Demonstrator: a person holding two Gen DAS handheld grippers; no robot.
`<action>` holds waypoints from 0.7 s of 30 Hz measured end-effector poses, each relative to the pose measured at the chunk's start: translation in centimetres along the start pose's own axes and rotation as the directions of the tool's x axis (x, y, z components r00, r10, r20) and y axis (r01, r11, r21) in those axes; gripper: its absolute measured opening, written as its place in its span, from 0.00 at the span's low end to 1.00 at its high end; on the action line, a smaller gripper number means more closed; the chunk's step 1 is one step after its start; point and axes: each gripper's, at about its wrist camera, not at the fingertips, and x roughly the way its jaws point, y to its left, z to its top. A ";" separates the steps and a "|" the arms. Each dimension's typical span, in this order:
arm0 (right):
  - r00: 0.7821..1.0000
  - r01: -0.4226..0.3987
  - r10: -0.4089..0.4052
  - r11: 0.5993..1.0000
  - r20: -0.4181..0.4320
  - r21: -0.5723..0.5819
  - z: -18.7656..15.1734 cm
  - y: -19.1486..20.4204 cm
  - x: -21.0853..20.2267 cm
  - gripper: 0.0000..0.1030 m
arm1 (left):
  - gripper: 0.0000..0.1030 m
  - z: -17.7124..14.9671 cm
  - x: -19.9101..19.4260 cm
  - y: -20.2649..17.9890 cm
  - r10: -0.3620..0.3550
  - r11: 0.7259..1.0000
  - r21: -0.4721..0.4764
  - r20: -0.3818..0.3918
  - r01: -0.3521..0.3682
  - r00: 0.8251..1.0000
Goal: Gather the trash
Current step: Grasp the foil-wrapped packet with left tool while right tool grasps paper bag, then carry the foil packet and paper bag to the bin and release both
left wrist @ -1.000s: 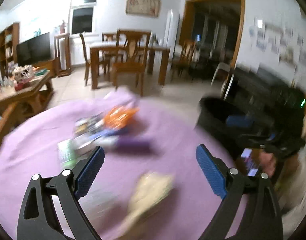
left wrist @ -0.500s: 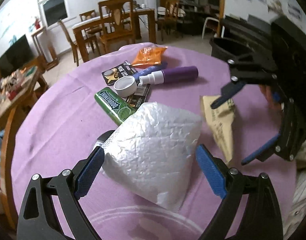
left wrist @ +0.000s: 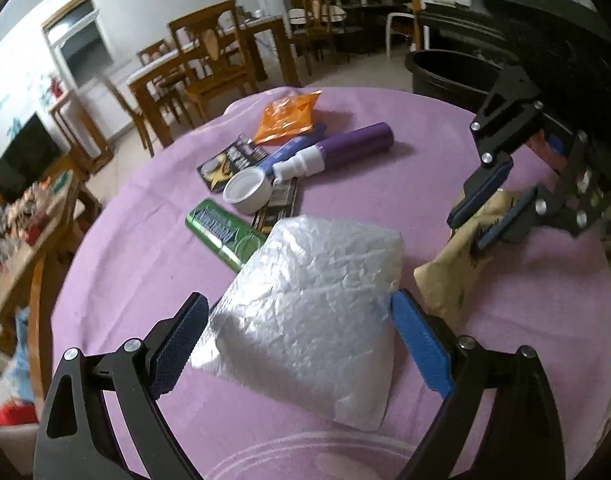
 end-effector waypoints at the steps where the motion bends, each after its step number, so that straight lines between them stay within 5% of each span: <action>1: 1.000 -0.001 0.001 1.000 0.009 0.019 -0.4 -0.4 -0.3 0.20 | 0.89 0.1 0.0 -0.3 0.000 1.000 0.020 -0.002 0.000 1.000; 7: 0.997 -0.044 0.037 0.991 0.063 0.125 -1.2 -0.9 -1.4 0.20 | 0.95 0.8 1.8 -1.6 -0.019 0.998 0.063 -0.050 0.022 0.999; 12: 0.983 -0.084 0.040 0.965 0.178 0.250 -2.3 -2.7 -3.2 0.20 | 0.69 0.3 1.2 -0.3 -0.125 0.983 -0.133 0.007 0.124 0.992; 17: 0.958 -0.110 -0.007 0.914 0.288 0.390 -3.9 -5.4 -5.2 0.20 | 0.64 -0.8 0.0 -0.7 -0.061 0.966 -0.249 0.063 0.075 0.996; 21: 0.925 -0.131 -0.055 0.883 0.375 0.451 -4.6 -6.6 -7.3 0.20 | 0.63 -1.2 -2.1 -0.7 -0.037 0.924 -0.373 0.144 0.089 0.989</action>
